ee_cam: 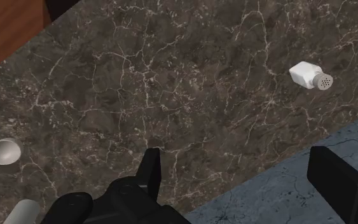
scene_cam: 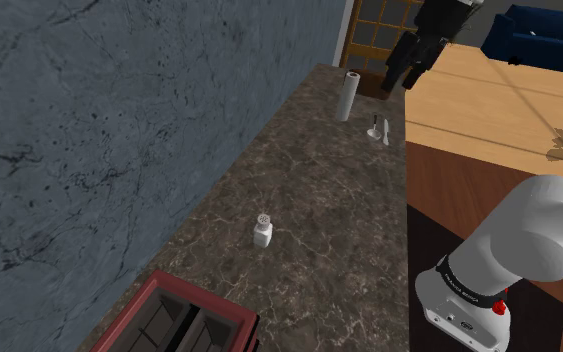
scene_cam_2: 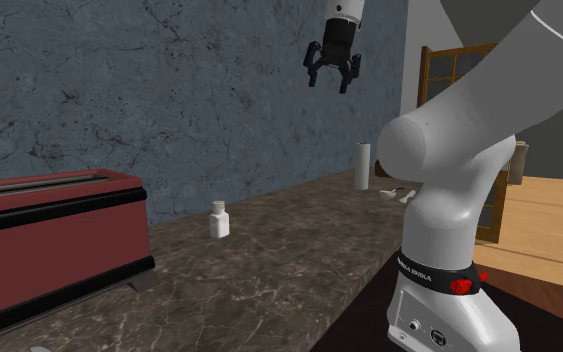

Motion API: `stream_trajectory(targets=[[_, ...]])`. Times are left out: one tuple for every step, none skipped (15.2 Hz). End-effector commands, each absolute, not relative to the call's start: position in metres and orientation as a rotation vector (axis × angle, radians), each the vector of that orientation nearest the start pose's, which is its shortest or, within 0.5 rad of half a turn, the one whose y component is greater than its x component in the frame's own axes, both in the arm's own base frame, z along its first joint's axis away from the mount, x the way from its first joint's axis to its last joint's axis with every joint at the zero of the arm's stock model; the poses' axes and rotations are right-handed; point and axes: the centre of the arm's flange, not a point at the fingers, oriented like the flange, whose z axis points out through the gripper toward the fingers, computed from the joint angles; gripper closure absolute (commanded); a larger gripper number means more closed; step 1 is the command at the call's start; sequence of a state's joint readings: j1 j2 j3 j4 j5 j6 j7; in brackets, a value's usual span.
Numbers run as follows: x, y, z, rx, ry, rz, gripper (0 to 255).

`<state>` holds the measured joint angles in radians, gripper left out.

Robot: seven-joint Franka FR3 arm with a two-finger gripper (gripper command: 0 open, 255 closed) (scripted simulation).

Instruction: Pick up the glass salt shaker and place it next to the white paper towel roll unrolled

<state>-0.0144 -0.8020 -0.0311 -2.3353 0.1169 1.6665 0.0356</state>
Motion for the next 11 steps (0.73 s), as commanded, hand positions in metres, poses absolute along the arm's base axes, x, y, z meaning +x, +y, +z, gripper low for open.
stream_trajectory(targets=[[0.312, -0.006, 0.615, -2.994, 0.115, -0.199, 0], [0.314, 0.003, 0.605, -2.995, 0.096, -0.209, 0], [0.315, 0.011, 0.596, -2.997, 0.077, -0.22, 0], [0.316, 0.02, 0.586, -2.998, 0.057, -0.23, 0], [0.317, 0.029, 0.576, -3.0, 0.038, -0.24, 0], [0.319, 0.038, 0.566, -3.001, 0.019, -0.25, 0], [0.32, 0.047, 0.556, -3.002, 0.0, -0.26, 0], [0.321, 0.055, 0.546, -3.003, -0.019, -0.27, 0], [0.322, 0.064, 0.536, -3.003, -0.038, -0.28, 0], [0.323, 0.073, 0.526, -3.004, -0.058, -0.29, 0], [0.324, 0.081, 0.516, -3.004, -0.077, -0.3, 0]])
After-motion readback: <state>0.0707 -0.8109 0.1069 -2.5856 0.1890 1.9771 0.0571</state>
